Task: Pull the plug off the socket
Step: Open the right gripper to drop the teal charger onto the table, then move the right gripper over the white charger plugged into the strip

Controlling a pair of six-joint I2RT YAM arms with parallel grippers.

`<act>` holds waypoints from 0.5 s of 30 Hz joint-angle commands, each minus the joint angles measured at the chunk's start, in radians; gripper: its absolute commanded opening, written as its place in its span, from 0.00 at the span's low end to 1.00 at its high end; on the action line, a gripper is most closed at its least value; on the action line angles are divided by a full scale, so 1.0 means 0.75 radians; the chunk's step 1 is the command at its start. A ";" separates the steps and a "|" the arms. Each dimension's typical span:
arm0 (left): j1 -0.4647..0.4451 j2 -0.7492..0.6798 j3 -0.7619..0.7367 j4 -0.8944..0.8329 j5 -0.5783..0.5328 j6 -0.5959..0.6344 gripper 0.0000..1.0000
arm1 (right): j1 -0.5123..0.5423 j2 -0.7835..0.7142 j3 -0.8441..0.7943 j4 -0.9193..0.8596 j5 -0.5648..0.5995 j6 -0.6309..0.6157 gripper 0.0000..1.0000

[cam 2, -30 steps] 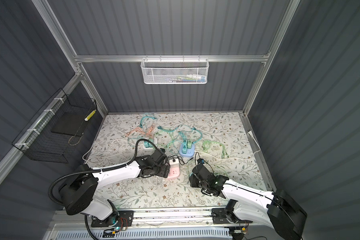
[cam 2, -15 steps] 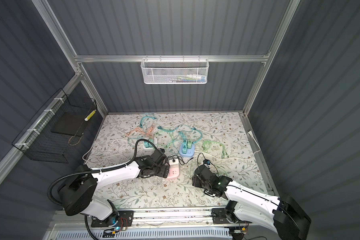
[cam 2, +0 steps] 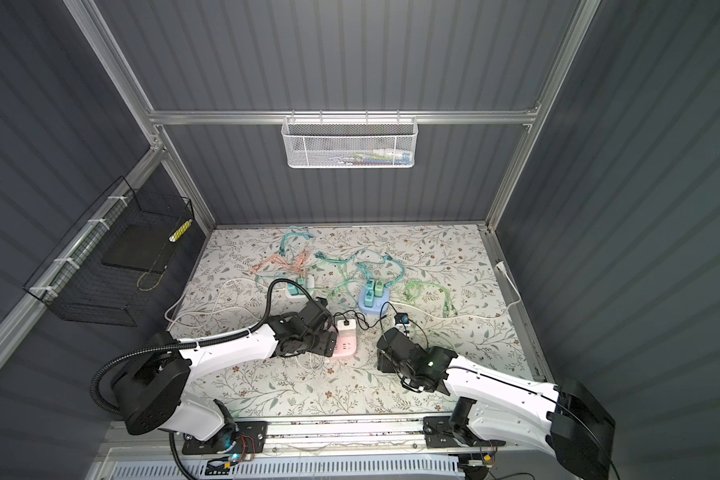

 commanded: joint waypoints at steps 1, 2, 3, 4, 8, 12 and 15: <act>0.008 -0.042 -0.035 -0.061 -0.039 0.015 0.92 | 0.047 0.063 0.064 0.061 0.106 -0.086 0.65; 0.008 -0.056 -0.039 -0.059 -0.039 0.015 0.92 | 0.061 0.119 0.084 0.072 0.122 -0.098 0.66; 0.008 -0.072 -0.042 -0.052 -0.040 0.015 0.93 | 0.072 0.146 0.103 0.079 0.139 -0.110 0.66; 0.006 -0.089 -0.047 -0.046 -0.039 0.015 0.93 | 0.082 0.175 0.129 0.086 0.152 -0.121 0.66; 0.008 -0.144 -0.057 -0.039 -0.044 0.009 0.94 | 0.130 0.266 0.213 0.103 0.207 -0.166 0.67; 0.010 -0.151 -0.069 -0.051 -0.054 0.007 0.95 | 0.166 0.349 0.282 0.134 0.215 -0.183 0.72; 0.009 -0.142 -0.077 -0.046 -0.046 -0.002 0.95 | 0.192 0.424 0.338 0.149 0.214 -0.190 0.74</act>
